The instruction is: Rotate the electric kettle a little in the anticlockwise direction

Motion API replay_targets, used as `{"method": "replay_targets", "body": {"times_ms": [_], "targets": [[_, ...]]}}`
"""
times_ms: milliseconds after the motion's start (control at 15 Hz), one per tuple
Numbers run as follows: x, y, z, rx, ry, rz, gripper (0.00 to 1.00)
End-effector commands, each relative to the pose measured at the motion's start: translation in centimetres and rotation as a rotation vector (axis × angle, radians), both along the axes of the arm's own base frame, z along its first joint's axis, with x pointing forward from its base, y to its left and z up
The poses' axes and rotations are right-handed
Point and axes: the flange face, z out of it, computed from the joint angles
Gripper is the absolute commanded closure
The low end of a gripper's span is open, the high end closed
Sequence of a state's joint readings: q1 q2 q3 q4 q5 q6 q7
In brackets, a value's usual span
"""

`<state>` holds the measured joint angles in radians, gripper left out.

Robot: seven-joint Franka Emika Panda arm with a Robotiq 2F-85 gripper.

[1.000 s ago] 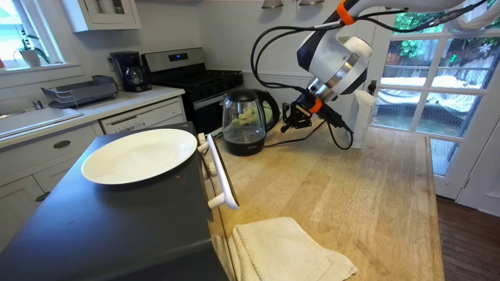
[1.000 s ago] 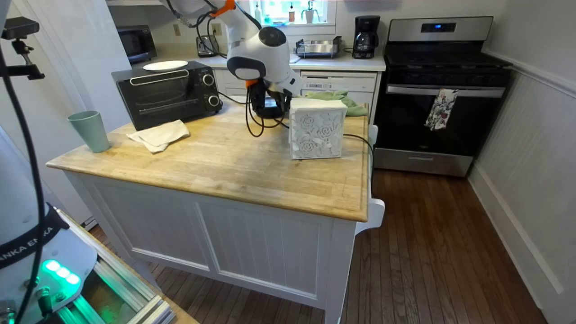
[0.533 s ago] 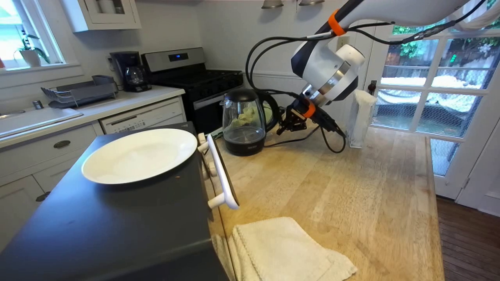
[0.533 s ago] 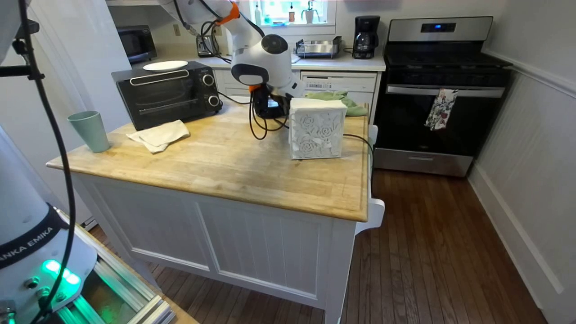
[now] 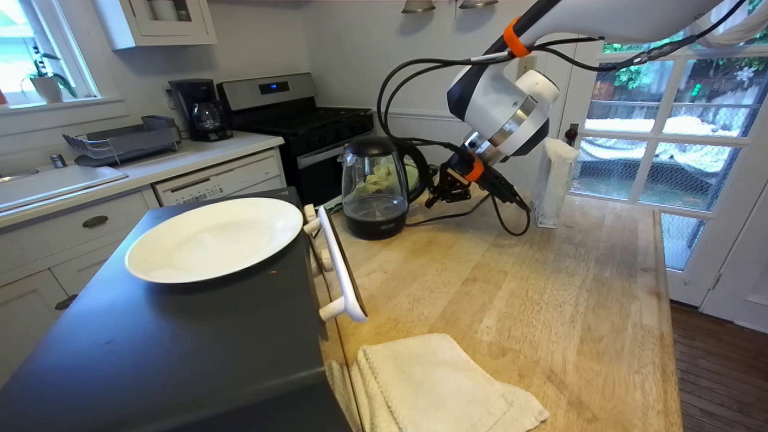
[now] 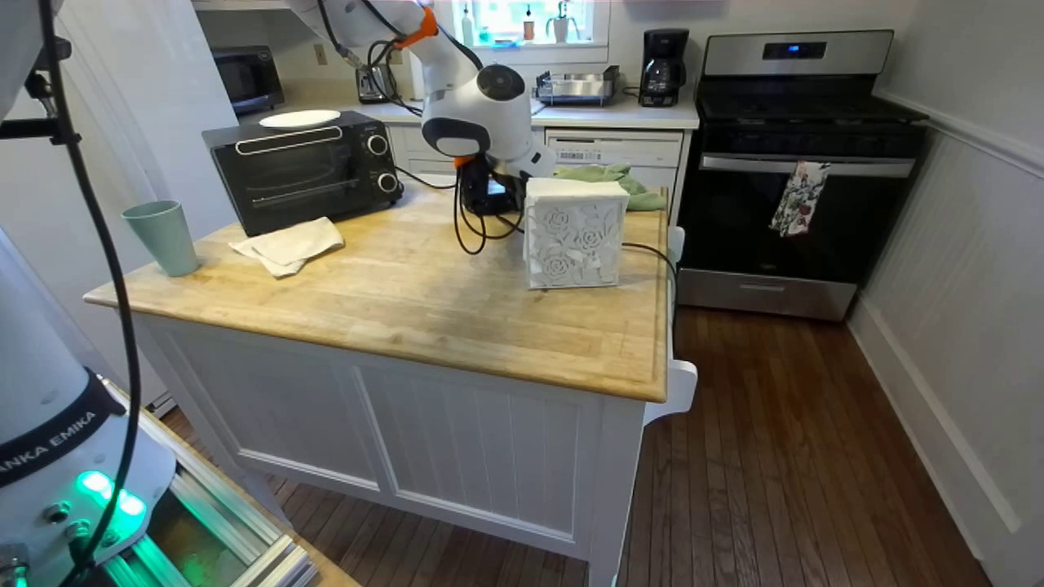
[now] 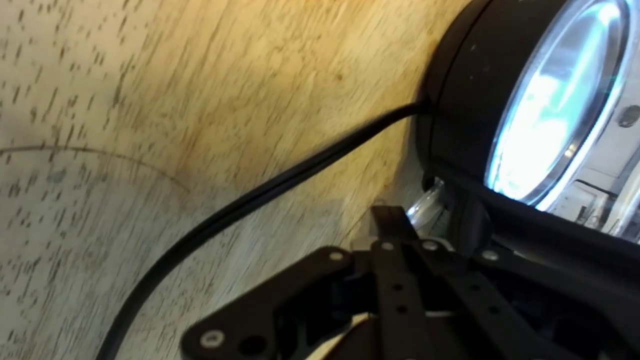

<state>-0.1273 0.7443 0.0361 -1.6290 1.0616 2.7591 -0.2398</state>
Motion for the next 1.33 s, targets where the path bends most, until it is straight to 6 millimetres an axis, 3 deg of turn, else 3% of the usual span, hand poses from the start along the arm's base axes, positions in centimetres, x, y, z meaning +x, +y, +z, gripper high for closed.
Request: {"method": "replay_targets", "body": {"times_ms": [0,600,1067,1267], "targets": [[1.9,-0.7,-1.2,0.034,0.01,-0.024,1.0],[4.3,-0.5,-3.1,0.116,0.01,0.01,1.0],[5.5,-0.5,-1.1,0.204,-0.064,0.015,1.0],[5.5,-1.3,-1.2,0.207,-0.056,-0.012,1.0]]}}
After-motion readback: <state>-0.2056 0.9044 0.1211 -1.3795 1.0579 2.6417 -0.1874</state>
